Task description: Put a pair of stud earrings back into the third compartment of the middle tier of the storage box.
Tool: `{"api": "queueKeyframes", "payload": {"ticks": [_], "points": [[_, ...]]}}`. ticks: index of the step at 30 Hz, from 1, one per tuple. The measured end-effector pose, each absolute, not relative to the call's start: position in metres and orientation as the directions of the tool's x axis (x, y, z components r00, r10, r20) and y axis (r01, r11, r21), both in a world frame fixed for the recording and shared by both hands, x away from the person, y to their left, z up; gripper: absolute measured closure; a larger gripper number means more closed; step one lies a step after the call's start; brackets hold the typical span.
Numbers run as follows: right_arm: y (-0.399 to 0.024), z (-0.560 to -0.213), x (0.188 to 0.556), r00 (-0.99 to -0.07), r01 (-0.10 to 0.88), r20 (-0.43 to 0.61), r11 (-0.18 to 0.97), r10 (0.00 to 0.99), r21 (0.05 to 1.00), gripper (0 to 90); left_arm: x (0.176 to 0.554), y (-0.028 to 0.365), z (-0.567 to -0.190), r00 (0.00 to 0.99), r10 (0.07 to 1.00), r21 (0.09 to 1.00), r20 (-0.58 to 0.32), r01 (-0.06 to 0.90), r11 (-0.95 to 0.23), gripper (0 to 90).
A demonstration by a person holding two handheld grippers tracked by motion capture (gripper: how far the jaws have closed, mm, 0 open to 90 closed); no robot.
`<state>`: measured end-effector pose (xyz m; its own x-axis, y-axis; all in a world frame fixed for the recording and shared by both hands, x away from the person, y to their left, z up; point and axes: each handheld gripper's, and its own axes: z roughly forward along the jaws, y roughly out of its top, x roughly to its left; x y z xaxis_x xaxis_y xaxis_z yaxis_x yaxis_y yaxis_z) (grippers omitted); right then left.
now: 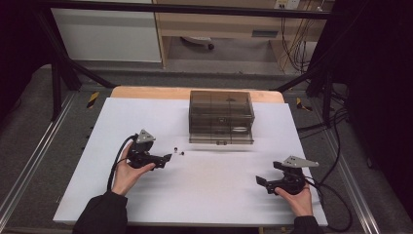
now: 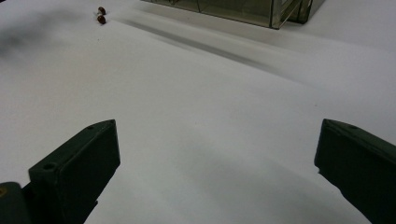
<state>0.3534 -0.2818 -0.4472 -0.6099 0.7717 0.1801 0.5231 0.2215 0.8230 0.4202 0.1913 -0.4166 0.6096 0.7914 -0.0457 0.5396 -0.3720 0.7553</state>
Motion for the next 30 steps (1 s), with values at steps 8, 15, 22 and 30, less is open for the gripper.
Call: {"api": "queueKeyframes", "payload": {"ticks": [8, 15, 22, 30], "points": [[-0.282, -0.447, 0.354, -0.611, 0.524, 0.178, 0.225, 0.772, 0.822, 0.7, 0.432, 0.176, -0.424, 0.592, 0.805, 0.743, -0.035, 0.554, -0.375, 15.6], [-0.282, -0.447, 0.354, -0.61, 0.523, 0.179, 0.223, 0.772, 0.822, 0.6, 0.441, 0.165, -0.429, 0.575, 0.817, 0.734, -0.039, 0.571, -0.367, 22.6], [-0.282, -0.447, 0.353, -0.611, 0.523, 0.18, 0.223, 0.771, 0.823, 0.7, 0.447, 0.159, -0.435, 0.557, 0.83, 0.728, -0.023, 0.578, -0.368, 35.8], [-0.282, -0.447, 0.353, -0.611, 0.523, 0.181, 0.222, 0.771, 0.823, 0.7, 0.452, 0.153, -0.444, 0.551, 0.835, 0.711, -0.006, 0.59, -0.383, 47.0]]}}
